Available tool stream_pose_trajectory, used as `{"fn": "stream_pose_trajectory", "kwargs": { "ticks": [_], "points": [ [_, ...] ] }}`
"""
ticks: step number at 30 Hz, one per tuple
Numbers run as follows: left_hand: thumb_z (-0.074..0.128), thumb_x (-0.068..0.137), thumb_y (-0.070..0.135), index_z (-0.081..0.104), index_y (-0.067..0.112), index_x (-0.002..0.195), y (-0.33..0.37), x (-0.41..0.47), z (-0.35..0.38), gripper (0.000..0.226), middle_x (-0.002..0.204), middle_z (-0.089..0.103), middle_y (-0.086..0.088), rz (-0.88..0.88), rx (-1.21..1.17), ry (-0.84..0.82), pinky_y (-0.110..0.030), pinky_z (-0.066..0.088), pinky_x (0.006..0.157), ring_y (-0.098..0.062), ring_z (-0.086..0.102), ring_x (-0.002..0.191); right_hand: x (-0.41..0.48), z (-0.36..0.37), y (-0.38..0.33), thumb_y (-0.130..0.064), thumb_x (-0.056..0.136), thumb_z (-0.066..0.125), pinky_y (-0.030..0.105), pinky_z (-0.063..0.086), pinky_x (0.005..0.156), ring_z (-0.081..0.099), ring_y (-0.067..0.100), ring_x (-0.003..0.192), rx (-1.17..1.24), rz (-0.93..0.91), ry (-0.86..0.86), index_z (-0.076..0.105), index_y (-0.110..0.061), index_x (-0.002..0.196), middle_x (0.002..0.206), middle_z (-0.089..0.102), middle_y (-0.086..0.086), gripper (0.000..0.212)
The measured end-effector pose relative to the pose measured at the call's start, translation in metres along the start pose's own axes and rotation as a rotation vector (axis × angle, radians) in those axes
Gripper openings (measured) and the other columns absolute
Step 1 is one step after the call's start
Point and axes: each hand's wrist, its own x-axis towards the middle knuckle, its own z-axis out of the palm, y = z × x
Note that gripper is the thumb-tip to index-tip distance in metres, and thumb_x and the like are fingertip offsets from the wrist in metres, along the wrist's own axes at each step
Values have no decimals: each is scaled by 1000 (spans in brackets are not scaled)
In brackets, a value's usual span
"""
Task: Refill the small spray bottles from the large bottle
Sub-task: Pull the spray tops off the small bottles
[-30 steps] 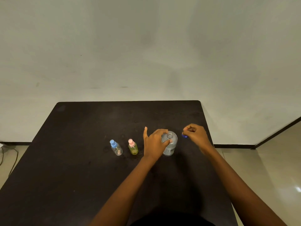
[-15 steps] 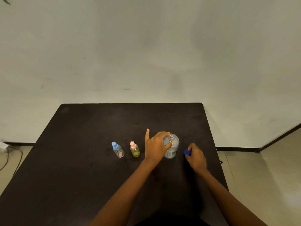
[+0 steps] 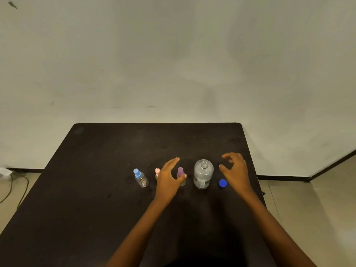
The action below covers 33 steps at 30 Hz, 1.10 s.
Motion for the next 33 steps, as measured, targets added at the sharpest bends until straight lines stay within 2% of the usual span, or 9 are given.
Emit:
{"fn": "stream_pose_trajectory", "kwargs": {
  "ticks": [5,9,16,19,21,24,27,29,33],
  "points": [
    [72,75,7,48,11,130,-17,-5,8,60,134,50,-4,-79,8,-72,-32,36,107,-16,44,126,-10,-2,-25,-4,74,68,47,47,86,52,22,100,28,-108,9,61,-16,98,103,48,-8,28],
    [69,78,7,47,10,131,-22,2,19,58,129,50,1,-130,-11,-76,-26,34,104,-11,43,122,-24,1,-38,-3,74,67,46,46,88,50,18,100,31,-164,-6,62,-14,97,102,48,-8,26],
    [60,87,12,61,6,109,-25,6,17,22,101,64,-1,-191,-77,-81,-26,46,90,-13,60,98,-52,4,-59,2,78,63,31,42,87,51,15,96,101,-278,-2,64,-7,95,99,56,1,19],
    [61,87,15,62,8,108,-26,0,11,22,101,66,0,-195,-103,-95,-25,47,89,-12,61,98,-63,9,-63,3,80,60,31,45,85,56,23,96,161,-211,-61,63,-4,98,100,58,4,19],
    [61,87,17,63,10,108,-24,-5,6,23,100,67,0,-184,-103,-86,-15,46,82,-9,61,97,-68,14,-63,3,81,61,35,49,89,58,20,98,138,-134,-133,62,-3,101,103,59,6,21],
    [61,86,18,66,15,93,-8,-13,-10,9,86,66,4,-157,-185,-71,-16,50,74,-7,63,84,-77,23,-57,-1,79,65,33,50,90,55,11,102,155,-142,-159,60,-13,103,106,55,-3,27],
    [60,86,19,63,18,84,17,-19,-30,4,85,68,0,-172,-331,-74,-19,50,72,-11,65,82,-83,29,-56,-14,83,64,11,37,87,42,2,111,86,-128,-247,53,-19,118,119,49,-8,37],
    [60,86,20,64,15,89,29,-23,-41,6,93,69,-4,-181,-390,-88,-22,53,76,-15,66,88,-85,31,-60,-19,84,63,8,36,82,44,-4,108,129,-136,-320,50,-26,120,117,48,-14,39],
    [58,87,23,62,10,105,39,-30,-53,22,106,67,-5,-206,-417,-164,-22,54,78,-14,65,98,-91,30,-76,-18,86,62,13,45,82,57,0,100,420,16,-495,50,-41,105,106,59,-16,32]
  ]
}}
